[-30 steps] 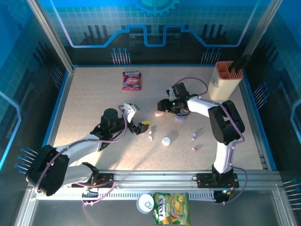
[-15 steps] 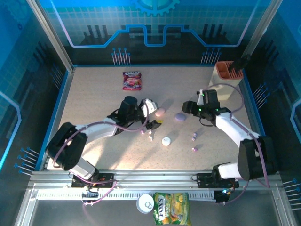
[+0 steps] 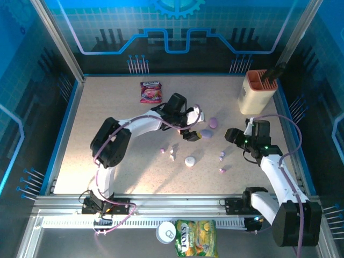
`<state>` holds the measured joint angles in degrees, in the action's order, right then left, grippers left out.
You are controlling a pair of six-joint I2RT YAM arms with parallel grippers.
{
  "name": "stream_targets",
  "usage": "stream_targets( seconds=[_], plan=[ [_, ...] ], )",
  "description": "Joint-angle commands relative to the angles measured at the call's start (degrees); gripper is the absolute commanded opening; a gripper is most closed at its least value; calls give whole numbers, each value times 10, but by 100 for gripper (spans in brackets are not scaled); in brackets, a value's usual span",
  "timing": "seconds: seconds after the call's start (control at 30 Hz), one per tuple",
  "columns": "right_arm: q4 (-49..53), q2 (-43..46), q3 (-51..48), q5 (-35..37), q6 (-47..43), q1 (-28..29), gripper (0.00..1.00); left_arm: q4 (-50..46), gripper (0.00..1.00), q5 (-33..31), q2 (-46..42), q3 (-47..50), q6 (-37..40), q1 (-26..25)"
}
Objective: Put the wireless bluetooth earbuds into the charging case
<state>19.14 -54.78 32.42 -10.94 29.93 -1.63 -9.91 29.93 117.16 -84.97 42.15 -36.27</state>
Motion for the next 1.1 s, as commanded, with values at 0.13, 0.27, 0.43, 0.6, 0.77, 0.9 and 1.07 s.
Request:
stream_targets(
  seconds=[0.13, 0.27, 0.43, 0.6, 0.77, 0.9, 1.07],
  plan=[
    [28, 10, -12, -25, -22, -13, 69, -146, 89, 14, 91, -124, 59, -12],
    [12, -1, -17, -47, -16, -14, 69, -192, 87, -12, 134, -184, 80, -16],
    [6, -9, -17, -56, -16, -15, 69, -253, 84, -42, 177, -248, 96, -25],
    [6, -9, -17, -60, -17, -16, 69, -274, 80, -55, 203, -283, 100, -28],
    [7, -6, -22, -59, -16, -16, 69, -287, 75, -53, 219, -305, 99, -32],
    [6, -3, -25, -60, -14, -17, 69, -277, 74, -53, 227, -306, 93, -35],
    [7, -3, -28, -60, -14, -16, 69, -280, 66, -58, 237, -310, 94, -36]
  ],
)
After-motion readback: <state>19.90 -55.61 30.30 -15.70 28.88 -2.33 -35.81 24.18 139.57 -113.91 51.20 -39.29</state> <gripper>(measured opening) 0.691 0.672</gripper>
